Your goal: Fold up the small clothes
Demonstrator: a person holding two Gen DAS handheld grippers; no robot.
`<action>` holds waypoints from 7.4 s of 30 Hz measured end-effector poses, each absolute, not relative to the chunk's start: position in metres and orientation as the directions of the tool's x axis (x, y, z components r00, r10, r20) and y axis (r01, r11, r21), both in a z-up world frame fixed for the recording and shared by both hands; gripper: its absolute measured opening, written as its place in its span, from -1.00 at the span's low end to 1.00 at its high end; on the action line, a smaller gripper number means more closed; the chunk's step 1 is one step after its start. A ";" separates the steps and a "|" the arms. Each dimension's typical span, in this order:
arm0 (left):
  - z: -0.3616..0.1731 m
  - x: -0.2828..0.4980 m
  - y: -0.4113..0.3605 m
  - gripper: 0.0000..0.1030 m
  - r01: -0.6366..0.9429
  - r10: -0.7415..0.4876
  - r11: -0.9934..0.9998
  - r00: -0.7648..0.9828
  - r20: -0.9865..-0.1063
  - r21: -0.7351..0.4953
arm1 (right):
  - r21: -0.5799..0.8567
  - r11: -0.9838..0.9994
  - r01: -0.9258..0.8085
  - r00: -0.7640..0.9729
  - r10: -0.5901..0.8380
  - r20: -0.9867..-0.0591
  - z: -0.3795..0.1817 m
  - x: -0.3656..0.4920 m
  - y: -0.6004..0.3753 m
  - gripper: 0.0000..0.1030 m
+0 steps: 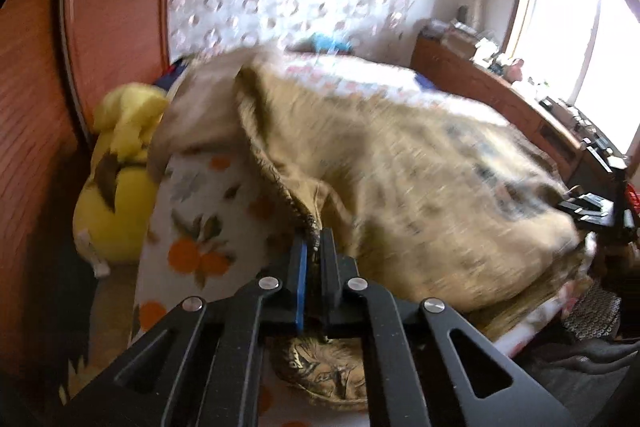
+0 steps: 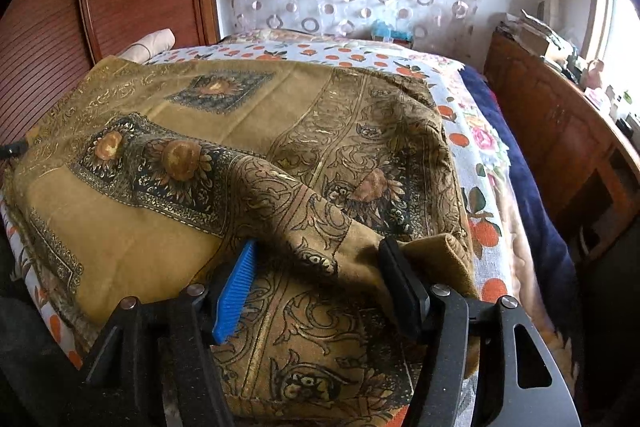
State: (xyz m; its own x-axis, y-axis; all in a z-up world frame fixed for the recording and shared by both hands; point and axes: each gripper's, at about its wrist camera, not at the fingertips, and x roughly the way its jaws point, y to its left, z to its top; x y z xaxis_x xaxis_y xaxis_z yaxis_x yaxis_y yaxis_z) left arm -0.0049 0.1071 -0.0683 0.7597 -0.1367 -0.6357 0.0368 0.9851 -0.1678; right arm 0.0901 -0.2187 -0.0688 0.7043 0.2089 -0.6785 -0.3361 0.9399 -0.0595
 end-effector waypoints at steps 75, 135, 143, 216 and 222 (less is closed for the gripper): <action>-0.067 0.066 -0.036 0.37 0.295 -0.307 0.946 0.687 -0.659 -0.134 | -0.080 0.898 -0.433 0.665 0.258 -0.701 -0.069 0.146 -0.205 0.14; -0.050 0.047 -0.031 0.37 0.253 -0.282 0.958 0.755 -0.592 -0.134 | -0.141 0.878 -0.458 0.777 0.318 -0.544 -0.019 0.064 -0.219 0.16; -0.057 0.046 -0.030 0.37 0.249 -0.278 0.959 0.752 -0.598 -0.133 | -0.103 0.797 -0.596 0.658 0.410 -0.631 -0.048 0.093 -0.162 0.18; -0.077 0.029 -0.048 0.37 0.311 -0.350 0.933 0.678 -0.646 -0.179 | -0.134 0.940 -0.314 0.727 0.147 -0.671 -0.036 0.149 -0.243 -0.41; -0.080 0.018 -0.061 0.22 0.360 -0.389 0.914 0.640 -0.663 -0.189 | -0.090 0.938 -0.334 0.722 0.193 -0.664 -0.049 0.082 -0.254 -0.41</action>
